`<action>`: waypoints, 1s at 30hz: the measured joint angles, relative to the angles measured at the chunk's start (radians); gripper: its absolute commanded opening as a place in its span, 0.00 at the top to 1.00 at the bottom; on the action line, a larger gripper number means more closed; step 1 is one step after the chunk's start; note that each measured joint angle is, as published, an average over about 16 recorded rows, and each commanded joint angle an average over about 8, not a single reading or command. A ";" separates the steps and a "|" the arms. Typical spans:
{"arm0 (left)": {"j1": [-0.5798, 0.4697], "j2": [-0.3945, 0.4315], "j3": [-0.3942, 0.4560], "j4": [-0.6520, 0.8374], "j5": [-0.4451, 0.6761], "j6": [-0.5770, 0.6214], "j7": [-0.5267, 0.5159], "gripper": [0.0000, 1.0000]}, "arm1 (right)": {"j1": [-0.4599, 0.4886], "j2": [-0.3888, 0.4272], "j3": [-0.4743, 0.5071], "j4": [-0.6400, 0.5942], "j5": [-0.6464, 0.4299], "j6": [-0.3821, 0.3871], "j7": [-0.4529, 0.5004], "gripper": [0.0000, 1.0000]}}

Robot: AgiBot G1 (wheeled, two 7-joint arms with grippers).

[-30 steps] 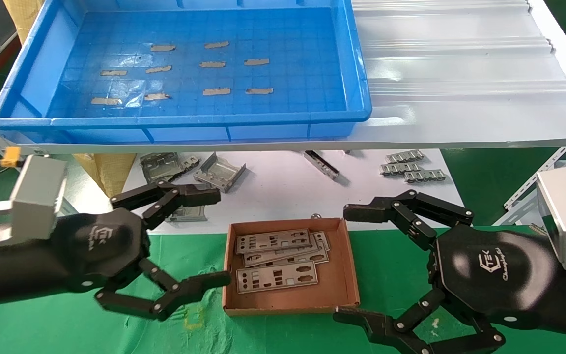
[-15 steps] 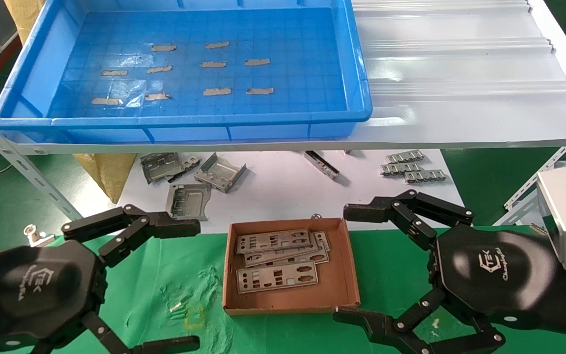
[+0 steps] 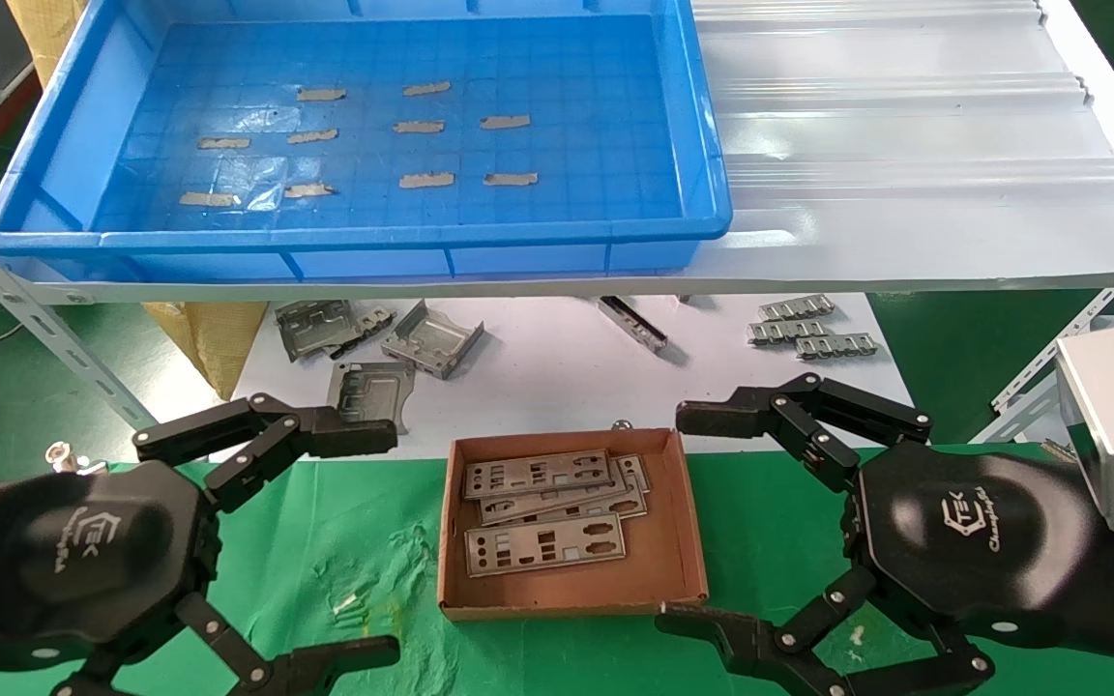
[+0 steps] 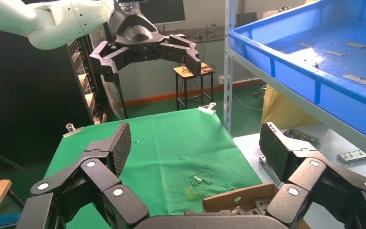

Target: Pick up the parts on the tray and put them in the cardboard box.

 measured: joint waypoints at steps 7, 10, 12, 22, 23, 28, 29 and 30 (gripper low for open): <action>-0.004 0.004 0.003 0.007 0.003 0.000 0.002 0.00 | 0.000 0.000 0.000 0.000 0.000 0.000 0.000 0.00; -0.005 0.005 0.004 0.009 0.004 -0.001 0.002 0.00 | 0.000 0.000 0.000 0.000 0.000 0.000 0.000 0.00; -0.005 0.006 0.005 0.010 0.004 -0.001 0.003 0.00 | 0.000 0.000 0.000 0.000 0.000 0.000 0.000 0.00; -0.007 0.008 0.006 0.014 0.006 -0.001 0.004 0.00 | 0.000 0.000 0.000 0.000 0.000 0.000 0.000 0.00; -0.007 0.008 0.006 0.014 0.006 -0.001 0.004 0.00 | 0.000 0.000 0.000 0.000 0.000 0.000 0.000 0.00; -0.007 0.008 0.007 0.015 0.006 -0.002 0.004 0.00 | 0.000 0.000 0.000 0.000 0.000 0.000 0.000 0.00; -0.007 0.008 0.007 0.015 0.006 -0.002 0.004 0.00 | 0.000 0.000 0.000 0.000 0.000 0.000 0.000 0.00; -0.007 0.008 0.007 0.015 0.006 -0.002 0.004 0.00 | 0.000 0.000 0.000 0.000 0.000 0.000 0.000 0.00</action>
